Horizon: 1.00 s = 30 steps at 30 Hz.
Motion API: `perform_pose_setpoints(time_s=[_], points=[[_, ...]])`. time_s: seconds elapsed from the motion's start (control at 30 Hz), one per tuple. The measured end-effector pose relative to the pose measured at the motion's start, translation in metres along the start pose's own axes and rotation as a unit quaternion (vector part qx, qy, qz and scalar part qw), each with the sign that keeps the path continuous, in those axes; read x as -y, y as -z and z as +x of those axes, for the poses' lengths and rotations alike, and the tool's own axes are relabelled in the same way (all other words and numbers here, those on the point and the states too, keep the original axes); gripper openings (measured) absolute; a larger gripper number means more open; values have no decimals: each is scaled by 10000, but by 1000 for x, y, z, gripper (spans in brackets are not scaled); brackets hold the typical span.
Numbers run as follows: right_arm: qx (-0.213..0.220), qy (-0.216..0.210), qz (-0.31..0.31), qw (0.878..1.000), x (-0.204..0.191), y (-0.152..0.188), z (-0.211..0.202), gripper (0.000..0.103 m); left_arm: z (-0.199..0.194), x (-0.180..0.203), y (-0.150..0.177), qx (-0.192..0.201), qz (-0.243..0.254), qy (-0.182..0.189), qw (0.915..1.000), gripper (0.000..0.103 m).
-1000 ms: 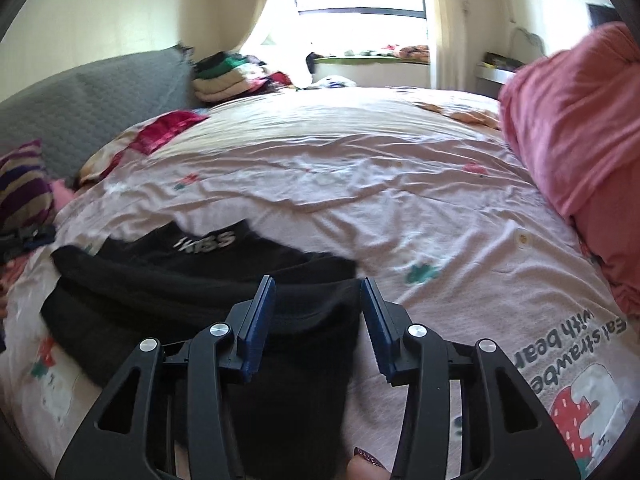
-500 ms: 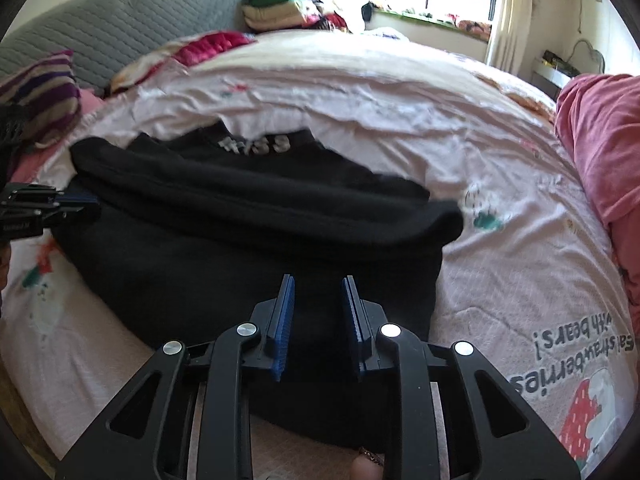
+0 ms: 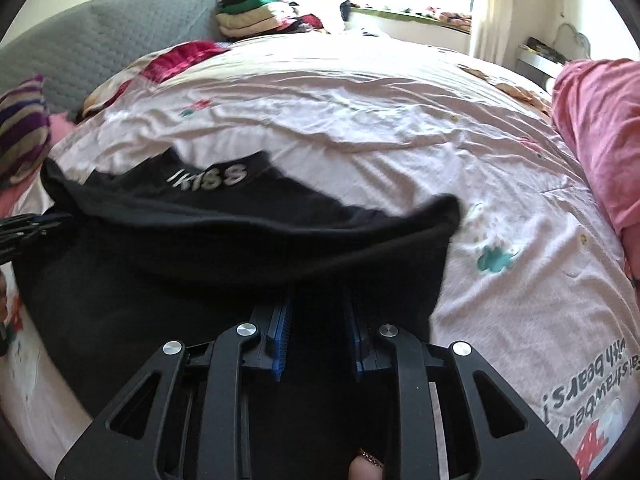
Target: Fold small clothes
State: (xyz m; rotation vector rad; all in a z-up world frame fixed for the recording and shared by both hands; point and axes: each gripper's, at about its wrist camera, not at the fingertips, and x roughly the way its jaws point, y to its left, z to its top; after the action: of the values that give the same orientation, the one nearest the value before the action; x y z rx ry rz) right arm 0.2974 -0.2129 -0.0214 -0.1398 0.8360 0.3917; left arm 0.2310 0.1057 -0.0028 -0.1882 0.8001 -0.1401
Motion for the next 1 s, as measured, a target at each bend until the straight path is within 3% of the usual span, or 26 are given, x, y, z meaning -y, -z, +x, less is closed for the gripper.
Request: perform_pose_setpoints(time_s=[0.3, 0.47, 0.6, 0.73, 0.77, 0.83, 0.87, 1.0], points=[[220, 321, 637, 9972, 38, -10, -1, 24, -30, -71, -19, 452, -1195, -361, 9911, 28], [120, 329, 771, 9964, 50, -9, 2, 40, -24, -92, -14, 198, -1565, -234, 9872, 34], [10, 205, 742, 9970, 49, -6, 8, 41, -5, -92, -7, -149, -1645, 53, 9863, 36], [-39, 51, 723, 9974, 48, -4, 12, 40, 7, -84, 1, -331, -1533, 68, 9876, 36], [-55, -6, 734, 9973, 48, -4, 12, 34, 7, -82, 2, -323, -1509, 62, 9880, 36], [-56, -149, 745, 9971, 47, -4, 12, 20, 8, -79, 3, -302, -1411, 6, 9895, 22], [-16, -129, 687, 9976, 45, -4, 11, 13, 7, -77, 3, -278, -1371, -28, 9902, 19], [238, -95, 685, 9973, 43, -8, 2, 6, -3, -73, -2, -48, -1230, -130, 9923, 7]])
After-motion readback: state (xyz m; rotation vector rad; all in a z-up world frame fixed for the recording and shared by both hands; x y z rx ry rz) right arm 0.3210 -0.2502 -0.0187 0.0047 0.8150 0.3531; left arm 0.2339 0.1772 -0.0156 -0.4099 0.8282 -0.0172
